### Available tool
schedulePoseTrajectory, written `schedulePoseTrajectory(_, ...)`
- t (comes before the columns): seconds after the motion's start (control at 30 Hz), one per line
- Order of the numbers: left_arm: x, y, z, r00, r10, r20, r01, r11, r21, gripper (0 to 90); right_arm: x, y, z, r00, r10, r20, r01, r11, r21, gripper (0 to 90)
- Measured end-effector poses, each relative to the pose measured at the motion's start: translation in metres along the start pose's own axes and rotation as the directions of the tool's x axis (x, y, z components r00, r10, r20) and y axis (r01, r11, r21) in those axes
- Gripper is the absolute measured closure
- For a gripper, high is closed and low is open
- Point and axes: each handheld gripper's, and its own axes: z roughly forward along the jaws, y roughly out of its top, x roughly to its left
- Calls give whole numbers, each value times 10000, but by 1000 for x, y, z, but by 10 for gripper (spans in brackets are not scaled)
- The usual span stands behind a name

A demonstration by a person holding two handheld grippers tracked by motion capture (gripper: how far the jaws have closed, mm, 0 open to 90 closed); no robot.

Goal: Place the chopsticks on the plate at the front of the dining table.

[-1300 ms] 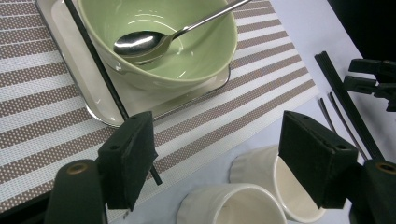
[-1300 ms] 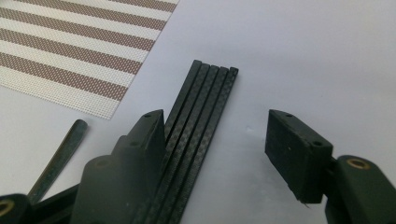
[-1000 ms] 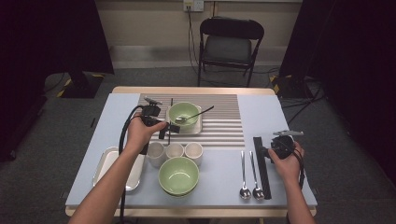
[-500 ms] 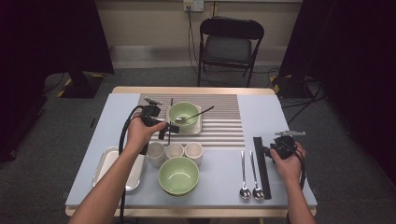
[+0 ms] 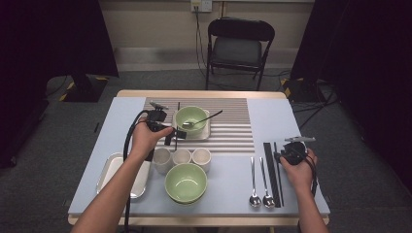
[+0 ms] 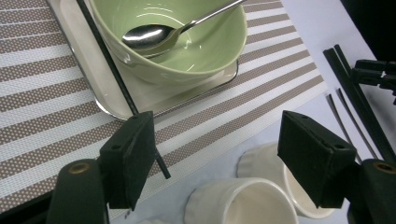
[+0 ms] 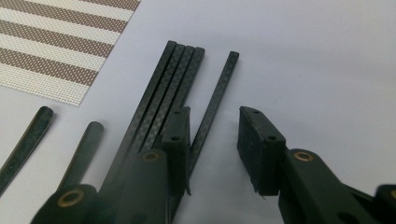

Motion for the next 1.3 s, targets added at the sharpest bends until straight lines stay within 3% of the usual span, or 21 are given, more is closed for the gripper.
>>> schedulePoseTrajectory(0.33,0,-1,-1,10000,8,15,-8,10000,-56,278,5,2,0,9990,237,375,-244,9995,187,671)
schedulePoseTrajectory(0.43,0,-1,-2,10000,64,-2,-64,10000,-60,275,5,2,-1,9989,103,465,-113,9997,219,809)
schedulePoseTrajectory(0.7,2,-2,-3,10000,59,38,-59,9999,-87,276,3,2,-2,9975,463,536,-475,9986,211,855)
schedulePoseTrajectory(1.3,3,-4,-5,9998,187,-45,-187,9998,-21,274,-4,0,-5,9928,1133,387,-1142,9932,237,862)
